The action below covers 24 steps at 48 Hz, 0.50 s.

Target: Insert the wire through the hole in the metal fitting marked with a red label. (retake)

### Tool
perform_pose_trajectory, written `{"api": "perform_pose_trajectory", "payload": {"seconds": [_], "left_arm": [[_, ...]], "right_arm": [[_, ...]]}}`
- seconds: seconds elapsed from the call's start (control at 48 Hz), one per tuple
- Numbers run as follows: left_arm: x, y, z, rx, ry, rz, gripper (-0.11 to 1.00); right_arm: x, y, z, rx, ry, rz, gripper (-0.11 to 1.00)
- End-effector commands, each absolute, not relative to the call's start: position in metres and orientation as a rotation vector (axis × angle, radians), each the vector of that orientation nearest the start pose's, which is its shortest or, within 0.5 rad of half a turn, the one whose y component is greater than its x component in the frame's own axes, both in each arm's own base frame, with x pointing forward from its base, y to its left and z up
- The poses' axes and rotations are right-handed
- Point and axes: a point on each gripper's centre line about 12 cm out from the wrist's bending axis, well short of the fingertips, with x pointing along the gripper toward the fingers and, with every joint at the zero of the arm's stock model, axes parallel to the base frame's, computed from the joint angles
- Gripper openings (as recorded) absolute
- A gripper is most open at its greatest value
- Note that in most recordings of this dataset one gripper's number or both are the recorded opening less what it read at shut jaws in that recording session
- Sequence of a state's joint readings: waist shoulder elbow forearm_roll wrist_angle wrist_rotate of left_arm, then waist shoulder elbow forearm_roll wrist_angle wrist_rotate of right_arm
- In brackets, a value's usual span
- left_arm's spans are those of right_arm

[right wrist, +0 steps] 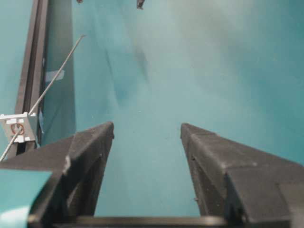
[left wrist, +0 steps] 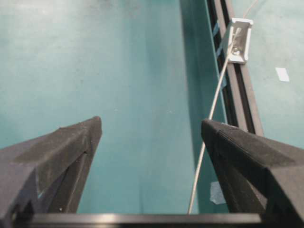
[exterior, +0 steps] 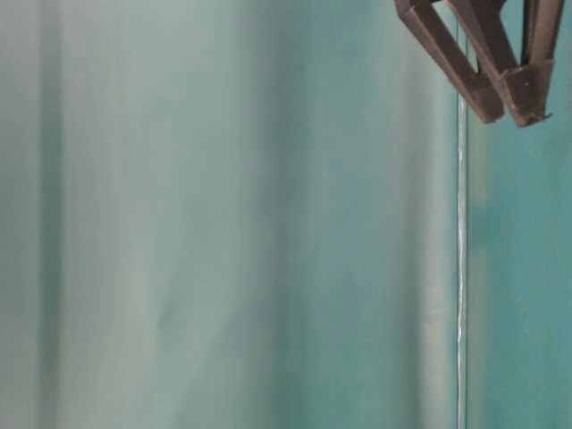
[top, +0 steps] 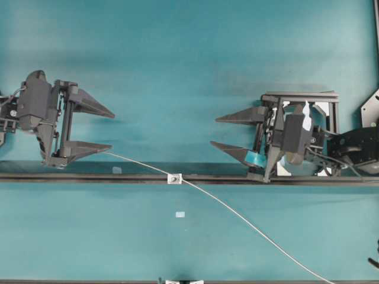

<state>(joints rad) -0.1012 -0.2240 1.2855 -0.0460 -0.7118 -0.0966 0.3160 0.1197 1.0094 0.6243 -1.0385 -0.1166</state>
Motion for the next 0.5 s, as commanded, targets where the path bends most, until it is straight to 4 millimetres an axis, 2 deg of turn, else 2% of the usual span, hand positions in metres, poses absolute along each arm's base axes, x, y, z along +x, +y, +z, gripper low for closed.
{"api": "perform_pose_trajectory", "payload": {"seconds": [0.0, 0.291, 0.479], "left_arm": [[0.253, -0.021, 0.138, -0.105, 0.323, -0.046, 0.59], [0.256, -0.021, 0.14, -0.106, 0.312, -0.045, 0.58], [0.261, -0.021, 0.146, -0.112, 0.298, -0.046, 0.58]], "right_arm": [[0.328, 0.044, 0.136, 0.169, 0.123, -0.226, 0.67], [0.331, 0.046, 0.136, 0.182, 0.145, -0.216, 0.67], [0.33, 0.047, 0.148, 0.197, 0.125, -0.205, 0.67]]}}
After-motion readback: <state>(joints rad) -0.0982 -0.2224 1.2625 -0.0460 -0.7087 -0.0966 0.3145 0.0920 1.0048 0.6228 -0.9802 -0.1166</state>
